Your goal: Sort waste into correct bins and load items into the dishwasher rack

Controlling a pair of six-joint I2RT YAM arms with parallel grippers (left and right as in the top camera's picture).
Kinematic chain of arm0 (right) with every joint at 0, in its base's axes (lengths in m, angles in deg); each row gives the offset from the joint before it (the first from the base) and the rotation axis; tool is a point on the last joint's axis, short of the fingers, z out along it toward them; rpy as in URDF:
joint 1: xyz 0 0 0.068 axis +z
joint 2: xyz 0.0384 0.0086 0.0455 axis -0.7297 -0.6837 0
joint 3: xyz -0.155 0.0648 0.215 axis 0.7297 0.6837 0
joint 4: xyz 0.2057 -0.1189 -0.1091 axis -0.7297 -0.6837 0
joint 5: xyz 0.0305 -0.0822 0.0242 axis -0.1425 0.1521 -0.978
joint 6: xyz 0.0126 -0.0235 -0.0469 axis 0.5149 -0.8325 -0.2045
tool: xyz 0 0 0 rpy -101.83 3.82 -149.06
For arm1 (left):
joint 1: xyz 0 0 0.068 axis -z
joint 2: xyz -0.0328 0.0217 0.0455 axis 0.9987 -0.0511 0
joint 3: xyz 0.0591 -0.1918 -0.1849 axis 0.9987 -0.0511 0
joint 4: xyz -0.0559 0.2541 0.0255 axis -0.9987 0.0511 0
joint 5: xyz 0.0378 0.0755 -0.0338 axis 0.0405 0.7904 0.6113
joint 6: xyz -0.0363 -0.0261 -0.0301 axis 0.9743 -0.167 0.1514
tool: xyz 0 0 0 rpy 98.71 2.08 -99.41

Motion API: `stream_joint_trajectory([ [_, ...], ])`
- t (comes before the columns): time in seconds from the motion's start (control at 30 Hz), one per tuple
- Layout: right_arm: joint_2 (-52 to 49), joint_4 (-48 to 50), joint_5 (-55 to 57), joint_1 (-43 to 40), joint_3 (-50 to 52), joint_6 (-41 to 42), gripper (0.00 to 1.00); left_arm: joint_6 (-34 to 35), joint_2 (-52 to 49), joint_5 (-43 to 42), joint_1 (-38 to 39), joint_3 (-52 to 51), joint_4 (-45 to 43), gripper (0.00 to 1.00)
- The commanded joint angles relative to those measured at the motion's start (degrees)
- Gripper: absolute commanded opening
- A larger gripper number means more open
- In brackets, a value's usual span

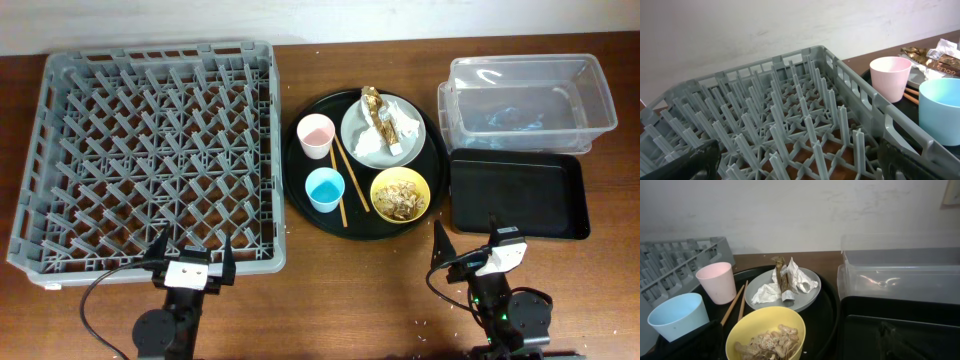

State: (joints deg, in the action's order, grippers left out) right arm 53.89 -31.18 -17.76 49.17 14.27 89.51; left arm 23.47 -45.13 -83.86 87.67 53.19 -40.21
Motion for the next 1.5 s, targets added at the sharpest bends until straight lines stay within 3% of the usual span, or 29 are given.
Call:
stream_joint_trajectory([
  [0.0,0.4,0.0,-0.3,0.3,0.5,0.0,0.98,0.5,0.3,0.2,-0.2,-0.3,0.2,1.0],
  [1.47,0.4,1.2,-1.4,0.3,0.5,0.5,0.98,0.5,0.3,0.2,-0.2,-0.3,0.2,1.0],
])
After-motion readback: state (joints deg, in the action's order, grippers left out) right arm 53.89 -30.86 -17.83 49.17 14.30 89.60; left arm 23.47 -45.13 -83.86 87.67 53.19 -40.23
